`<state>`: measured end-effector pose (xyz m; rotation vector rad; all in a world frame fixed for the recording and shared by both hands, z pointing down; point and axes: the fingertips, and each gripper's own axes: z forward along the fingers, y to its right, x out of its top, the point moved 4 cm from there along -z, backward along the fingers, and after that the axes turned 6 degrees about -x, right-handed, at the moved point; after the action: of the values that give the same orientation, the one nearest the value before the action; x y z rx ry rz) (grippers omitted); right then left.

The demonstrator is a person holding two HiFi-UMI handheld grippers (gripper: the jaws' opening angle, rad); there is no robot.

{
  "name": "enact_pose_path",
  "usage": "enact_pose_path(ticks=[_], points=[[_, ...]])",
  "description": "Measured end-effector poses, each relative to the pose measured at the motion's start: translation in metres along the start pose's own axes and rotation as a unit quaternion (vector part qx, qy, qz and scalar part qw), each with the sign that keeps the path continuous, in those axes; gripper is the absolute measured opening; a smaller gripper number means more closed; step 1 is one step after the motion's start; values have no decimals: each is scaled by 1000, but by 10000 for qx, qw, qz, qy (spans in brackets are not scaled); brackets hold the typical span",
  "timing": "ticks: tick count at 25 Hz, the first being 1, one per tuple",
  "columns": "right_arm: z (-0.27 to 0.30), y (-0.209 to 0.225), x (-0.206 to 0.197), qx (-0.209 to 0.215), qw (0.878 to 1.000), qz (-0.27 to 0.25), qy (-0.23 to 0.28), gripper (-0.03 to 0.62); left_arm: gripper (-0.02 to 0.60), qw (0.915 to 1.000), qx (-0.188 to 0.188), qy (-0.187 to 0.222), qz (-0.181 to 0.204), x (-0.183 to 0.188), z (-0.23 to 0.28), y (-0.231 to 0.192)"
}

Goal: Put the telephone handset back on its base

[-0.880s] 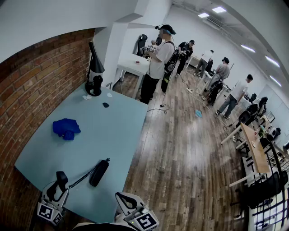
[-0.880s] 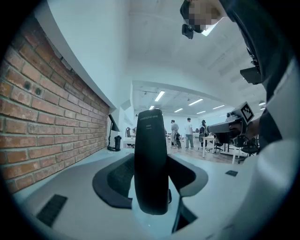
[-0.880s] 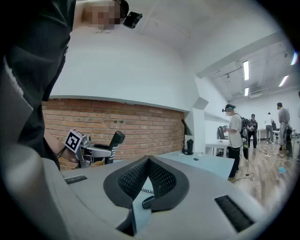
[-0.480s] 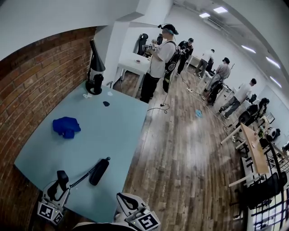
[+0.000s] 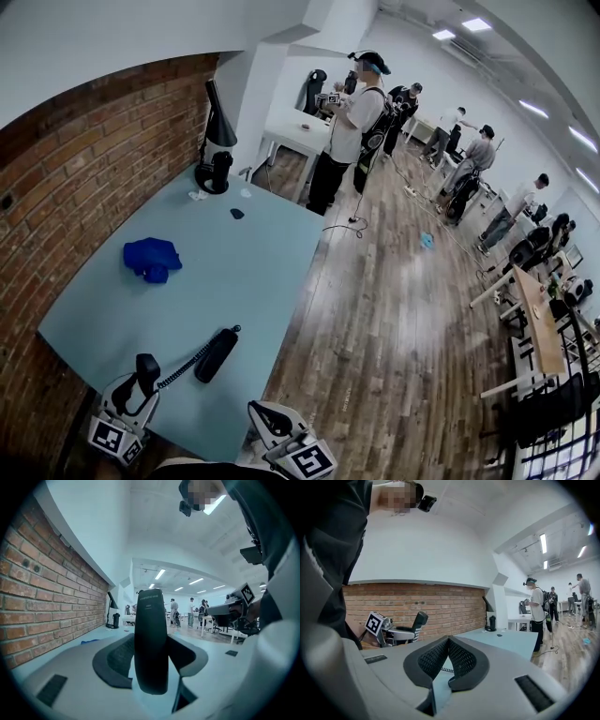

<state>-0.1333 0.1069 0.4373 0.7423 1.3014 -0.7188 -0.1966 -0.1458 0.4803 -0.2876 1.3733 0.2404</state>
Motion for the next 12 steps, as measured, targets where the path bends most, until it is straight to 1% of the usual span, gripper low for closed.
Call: enact_pose_path(ticks=[6, 9, 12], points=[[8, 17, -3, 314, 9990, 287, 121, 9, 252, 9999, 84, 22, -96, 6, 18, 11], [13, 24, -5, 549, 9980, 320, 18, 9, 252, 9998, 154, -58, -124, 7, 26, 15], [20, 38, -6, 736, 9965, 380, -74, 9, 252, 9993, 305, -128, -146, 11, 36, 18]])
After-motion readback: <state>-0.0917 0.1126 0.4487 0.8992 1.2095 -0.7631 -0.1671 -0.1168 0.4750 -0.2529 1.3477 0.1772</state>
